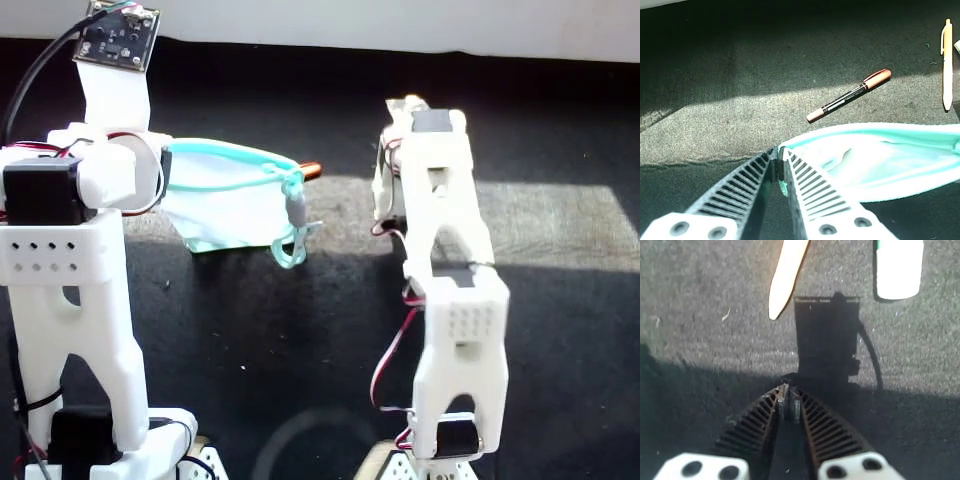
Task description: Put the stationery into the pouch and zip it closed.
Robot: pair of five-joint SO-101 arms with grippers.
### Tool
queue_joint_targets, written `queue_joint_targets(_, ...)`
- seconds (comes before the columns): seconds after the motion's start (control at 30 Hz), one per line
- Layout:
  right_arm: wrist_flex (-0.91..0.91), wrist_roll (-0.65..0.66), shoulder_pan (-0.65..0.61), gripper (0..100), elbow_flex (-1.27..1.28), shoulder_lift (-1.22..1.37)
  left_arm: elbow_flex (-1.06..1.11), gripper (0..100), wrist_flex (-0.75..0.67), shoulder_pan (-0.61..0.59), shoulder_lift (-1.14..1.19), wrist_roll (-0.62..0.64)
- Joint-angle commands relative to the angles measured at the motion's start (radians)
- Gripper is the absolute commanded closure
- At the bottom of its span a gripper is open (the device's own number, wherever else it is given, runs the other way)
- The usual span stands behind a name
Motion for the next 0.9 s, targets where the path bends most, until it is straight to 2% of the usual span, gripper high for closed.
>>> queue_joint_targets(0.0, -0.128, 0.054, -0.001, 99.3, 0.361, -0.285, 0.031, 99, 0.038, -0.004, 0.015, 0.002)
queue_joint_targets(0.23, -0.378, 0.141, -0.001, 99.3, 1.032, -0.668, 0.033, 99, 0.038, -0.004, 0.019, 0.002)
queue_joint_targets(0.43, -0.469, 0.241, -0.002, 99.2, 1.282, -0.863, 0.031, 99, 0.031, 0.001, 0.021, 0.002)
queue_joint_targets(0.5, -0.461, 0.245, -0.001, 98.1, 1.285, -0.881, 0.033, 99, 0.031, 0.001, 0.021, 0.002)
queue_joint_targets(0.57, -0.437, 0.244, -0.004, 92.0, 1.241, -0.894, 0.035, 99, 0.031, 0.001, 0.021, 0.002)
queue_joint_targets(0.67, -0.42, 0.126, -0.004, 80.6, 1.064, -0.901, 0.035, 99, 0.035, 0.001, 0.021, 0.002)
queue_joint_targets(0.77, -0.424, 0.002, -0.008, 80.7, 0.816, -0.852, 0.038, 99, 0.038, -0.005, 0.012, 0.002)
queue_joint_targets(0.87, -0.414, -0.058, -0.068, 82.6, 0.536, -0.71, 0.025, 99, 0.071, -0.018, 0.008, 0.002)
